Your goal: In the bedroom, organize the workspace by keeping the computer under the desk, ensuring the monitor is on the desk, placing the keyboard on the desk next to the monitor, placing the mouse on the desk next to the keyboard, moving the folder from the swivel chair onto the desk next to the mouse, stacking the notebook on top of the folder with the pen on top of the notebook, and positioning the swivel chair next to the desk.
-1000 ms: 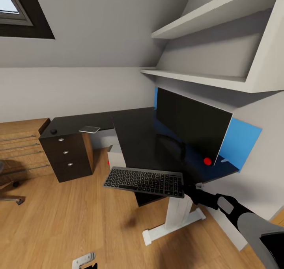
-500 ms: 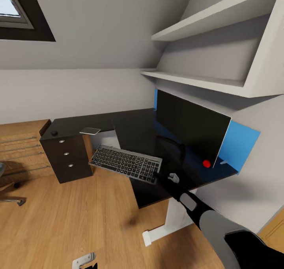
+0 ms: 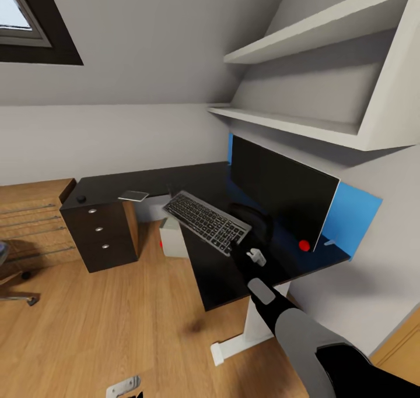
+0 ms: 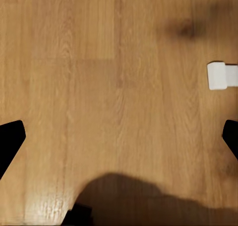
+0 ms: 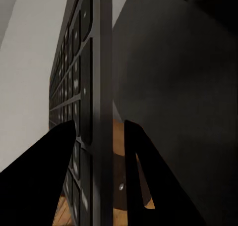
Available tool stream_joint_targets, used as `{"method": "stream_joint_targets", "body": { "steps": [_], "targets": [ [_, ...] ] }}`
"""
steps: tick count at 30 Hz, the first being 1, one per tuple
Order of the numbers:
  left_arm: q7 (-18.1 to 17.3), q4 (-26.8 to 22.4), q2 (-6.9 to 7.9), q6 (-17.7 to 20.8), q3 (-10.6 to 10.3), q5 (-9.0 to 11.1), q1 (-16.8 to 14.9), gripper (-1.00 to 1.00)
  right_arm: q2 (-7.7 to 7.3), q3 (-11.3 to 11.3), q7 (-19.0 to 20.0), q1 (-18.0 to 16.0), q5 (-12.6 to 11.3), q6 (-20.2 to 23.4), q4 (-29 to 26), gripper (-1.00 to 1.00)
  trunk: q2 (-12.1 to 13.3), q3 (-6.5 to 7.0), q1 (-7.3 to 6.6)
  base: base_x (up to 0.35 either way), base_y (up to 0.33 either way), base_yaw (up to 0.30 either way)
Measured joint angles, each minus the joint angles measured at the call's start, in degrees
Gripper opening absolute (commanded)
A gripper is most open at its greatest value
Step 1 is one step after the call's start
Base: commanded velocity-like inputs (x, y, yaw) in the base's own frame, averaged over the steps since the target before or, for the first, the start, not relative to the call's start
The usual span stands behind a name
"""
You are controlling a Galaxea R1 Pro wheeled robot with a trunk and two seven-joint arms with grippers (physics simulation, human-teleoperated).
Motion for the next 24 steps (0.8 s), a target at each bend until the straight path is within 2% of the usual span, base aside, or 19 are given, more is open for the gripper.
{"method": "stream_joint_targets", "body": {
  "steps": [2, 5, 6, 7, 9, 11, 18, 21, 24],
  "targets": [
    [0.0, 0.2, 0.03, 0.0, 0.0, -0.1, 0.0, 1.0, 0.0, 0.1, 0.0, 0.2, -1.8, -0.1, 0.1, -1.0, 0.0, 0.0, -0.01, 0.0, 0.0, 0.0],
    [0.0, 0.3, 0.04, -0.1, 0.0, -0.2, 0.0, 1.0, 0.0, 0.2, 0.0, 1.0, -7.3, -0.1, 0.3, -1.0, 0.0, 0.0, -0.01, 0.0, 0.0, 0.0],
    [0.0, 0.3, 0.05, -0.1, 0.0, -0.2, 0.0, 1.0, 0.0, 0.2, 0.0, 1.2, -8.4, -0.1, 0.3, -1.0, 0.0, 0.0, -0.01, 0.0, 0.0, 0.0],
    [0.0, 0.3, 0.05, -0.1, 0.1, -0.3, 0.0, 1.0, 0.0, 0.3, -0.1, 1.4, -11.0, 0.0, 0.4, -1.0, 0.0, 0.0, -0.01, 0.0, 0.0, 0.0],
    [0.0, 0.3, 0.06, -0.2, 0.1, -0.3, 0.0, 1.0, 0.0, 0.4, 0.0, 1.6, -13.2, 0.1, 0.5, -1.0, 0.0, 0.0, -0.01, 0.0, 0.0, 0.0],
    [0.0, 0.3, 0.06, -0.2, 0.1, -0.3, 0.0, 1.0, 0.0, 0.4, 0.0, 1.9, -14.3, 0.1, 0.7, -1.0, 0.0, 0.0, -0.01, 0.0, 0.0, 0.0],
    [0.0, 0.3, 0.06, -0.2, 0.1, -0.3, 0.0, 1.0, 0.0, 0.4, 0.1, 2.1, -15.1, 0.1, 0.8, -1.0, 0.0, 0.0, -0.01, 0.0, 0.0, 0.0],
    [-0.1, 0.0, 0.11, -0.2, 0.2, -0.3, 0.0, 1.0, 0.0, 0.3, 0.1, 2.1, -17.2, 0.1, 0.8, -1.0, 0.0, 0.0, -0.01, 0.0, 0.0, 0.0],
    [-0.1, -0.1, 0.14, -0.3, 0.2, -0.3, 0.0, 1.0, 0.0, 0.4, 0.1, 2.1, -17.4, 0.1, 0.9, -1.0, 0.0, 0.0, -0.01, 0.0, 0.0, 0.0]
  ]
}}
